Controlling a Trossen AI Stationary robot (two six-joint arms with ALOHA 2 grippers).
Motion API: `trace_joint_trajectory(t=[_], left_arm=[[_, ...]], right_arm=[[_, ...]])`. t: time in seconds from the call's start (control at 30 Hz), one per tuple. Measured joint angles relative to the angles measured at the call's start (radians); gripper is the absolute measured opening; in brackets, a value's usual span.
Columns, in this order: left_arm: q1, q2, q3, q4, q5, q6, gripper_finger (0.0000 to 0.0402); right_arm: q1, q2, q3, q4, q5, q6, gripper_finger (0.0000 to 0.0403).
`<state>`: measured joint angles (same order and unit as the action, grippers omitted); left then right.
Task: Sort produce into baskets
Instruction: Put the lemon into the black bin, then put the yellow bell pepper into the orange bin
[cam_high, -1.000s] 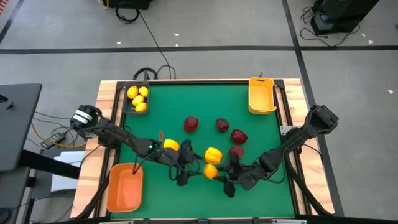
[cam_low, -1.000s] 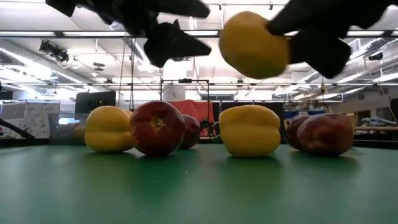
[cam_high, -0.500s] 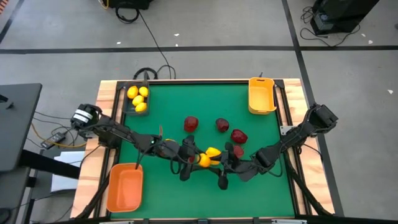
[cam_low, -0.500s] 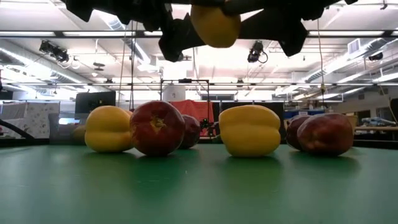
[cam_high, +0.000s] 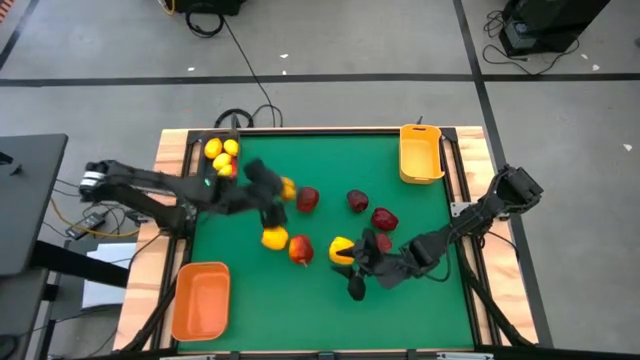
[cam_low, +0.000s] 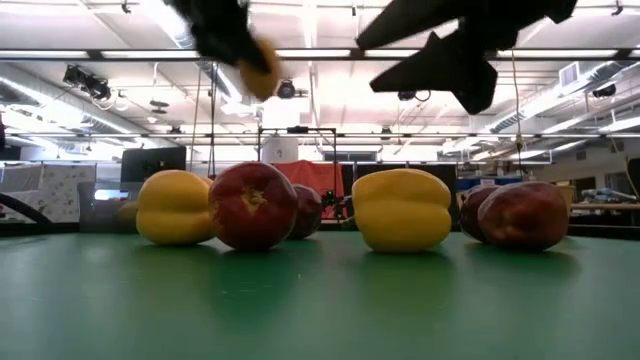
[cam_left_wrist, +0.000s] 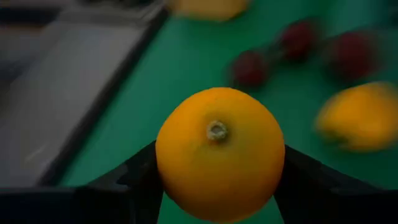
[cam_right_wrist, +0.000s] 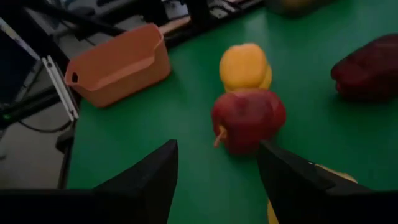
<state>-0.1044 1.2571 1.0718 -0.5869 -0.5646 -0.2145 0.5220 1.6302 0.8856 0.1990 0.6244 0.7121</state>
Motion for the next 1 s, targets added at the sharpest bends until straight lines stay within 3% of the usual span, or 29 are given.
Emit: trace_joint_trajectory(t=[0.3,0.5,0.77,1.0], left_arm=[[0.358,-0.24,-0.157,-0.172,-0.109,-0.133,0.0249],[0.588,-0.284,-0.31,-0.221,-0.111,-0.249,0.0254],[0.695,-0.282,-0.389,-0.11,-0.091,-0.159,0.0299],[0.713,-0.283,-0.39,-0.114,0.023,-0.133,0.0352]], right_arm=[[0.001,0.0,0.0,-0.014,0.007,-0.05,0.0224],[0.002,0.0,0.0,-0.024,0.003,-0.079,0.0224],[-0.024,0.0,0.0,-0.013,-0.019,-0.134,0.0224],[-0.045,0.0,0.0,-0.014,-0.068,-0.138,0.0224]])
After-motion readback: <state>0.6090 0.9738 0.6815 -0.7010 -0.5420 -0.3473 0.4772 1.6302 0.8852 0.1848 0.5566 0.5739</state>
